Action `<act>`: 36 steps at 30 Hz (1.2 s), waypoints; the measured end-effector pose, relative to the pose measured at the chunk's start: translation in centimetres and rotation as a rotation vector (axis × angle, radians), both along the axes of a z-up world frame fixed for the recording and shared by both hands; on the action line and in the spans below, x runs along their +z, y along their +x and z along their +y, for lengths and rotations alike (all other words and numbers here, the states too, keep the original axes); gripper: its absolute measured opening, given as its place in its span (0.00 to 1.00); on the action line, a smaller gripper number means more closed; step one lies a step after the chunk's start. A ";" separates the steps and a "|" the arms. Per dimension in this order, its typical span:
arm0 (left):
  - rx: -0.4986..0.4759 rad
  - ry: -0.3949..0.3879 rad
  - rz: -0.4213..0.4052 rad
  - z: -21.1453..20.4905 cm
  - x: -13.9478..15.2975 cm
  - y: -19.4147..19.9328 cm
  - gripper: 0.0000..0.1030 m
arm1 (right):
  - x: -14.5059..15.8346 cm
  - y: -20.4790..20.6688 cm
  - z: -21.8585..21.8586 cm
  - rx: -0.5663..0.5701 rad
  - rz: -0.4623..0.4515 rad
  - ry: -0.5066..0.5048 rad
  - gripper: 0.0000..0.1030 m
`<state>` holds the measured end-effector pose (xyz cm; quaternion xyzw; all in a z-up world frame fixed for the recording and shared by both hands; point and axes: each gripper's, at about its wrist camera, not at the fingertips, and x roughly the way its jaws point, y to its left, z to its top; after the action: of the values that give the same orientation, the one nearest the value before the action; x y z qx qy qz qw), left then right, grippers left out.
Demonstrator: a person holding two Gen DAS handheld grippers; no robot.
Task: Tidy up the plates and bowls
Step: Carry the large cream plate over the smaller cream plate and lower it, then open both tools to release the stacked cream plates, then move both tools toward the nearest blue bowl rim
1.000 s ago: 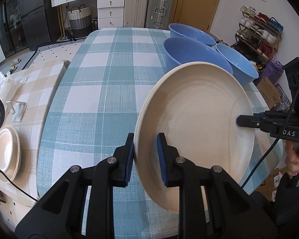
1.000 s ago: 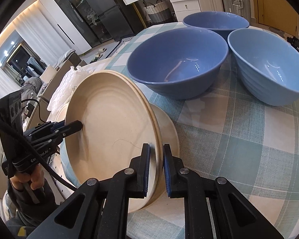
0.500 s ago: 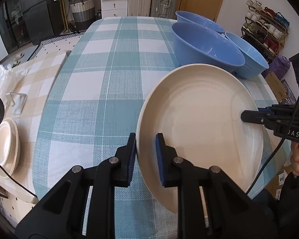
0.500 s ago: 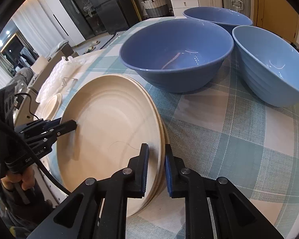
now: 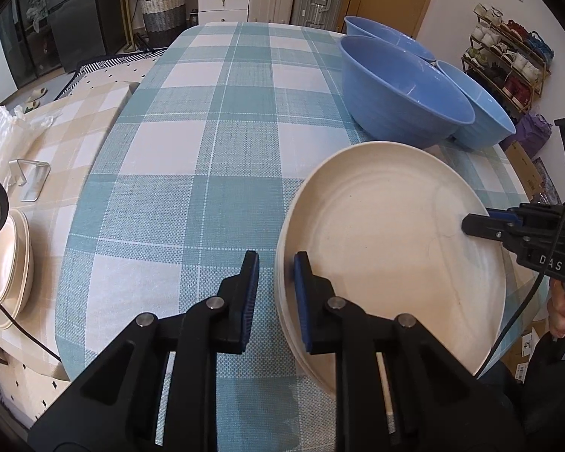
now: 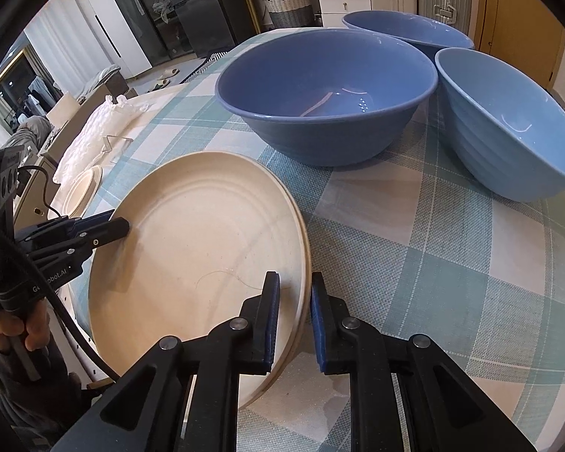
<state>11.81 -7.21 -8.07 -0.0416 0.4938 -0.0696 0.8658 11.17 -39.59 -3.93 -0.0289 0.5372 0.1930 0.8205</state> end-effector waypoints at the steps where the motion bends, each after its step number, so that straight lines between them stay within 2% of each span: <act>1: 0.001 0.002 0.000 0.0 0.0 0.0 0.16 | 0.0 0.0 0.0 0.002 0.000 0.002 0.17; 5: 0.010 0.005 0.005 0.2 0.1 -0.1 0.23 | -0.1 -0.2 -0.3 -0.010 0.000 0.019 0.43; 7: 0.016 0.008 0.003 0.3 0.2 -0.1 0.25 | 0.0 -0.2 -0.6 -0.019 0.000 0.036 0.46; 9: 0.023 0.007 0.001 0.6 0.4 -0.1 0.39 | 0.1 -0.2 -0.9 -0.029 -0.005 0.035 0.50; 10: 0.026 0.003 -0.002 0.7 0.5 -0.2 0.41 | 0.2 -0.3 -1.1 -0.032 -0.006 0.039 0.51; 15: 0.026 -0.015 -0.015 1.0 1.3 -0.4 0.58 | 1.3 -1.0 -2.0 -0.038 -0.033 0.076 0.75; 18: 0.024 -0.022 -0.033 0.8 2.0 -0.6 0.69 | 2.2 -1.6 -2.4 -0.024 -0.058 0.089 0.85; 23: 0.011 -0.023 -0.057 0.1 3.4 -0.7 0.73 | 3.5 -2.3 -3.3 -0.021 -0.082 0.121 0.92; 36: -0.028 0.006 -0.118 -3.1 6.2 -1.0 0.77 | 5.6 -4.0 -6.5 -0.064 -0.145 0.138 0.92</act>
<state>10.86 -10.27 -1.89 -0.0280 0.4428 -0.0825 0.8924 7.15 -46.08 1.70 0.0311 0.4627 0.2010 0.8629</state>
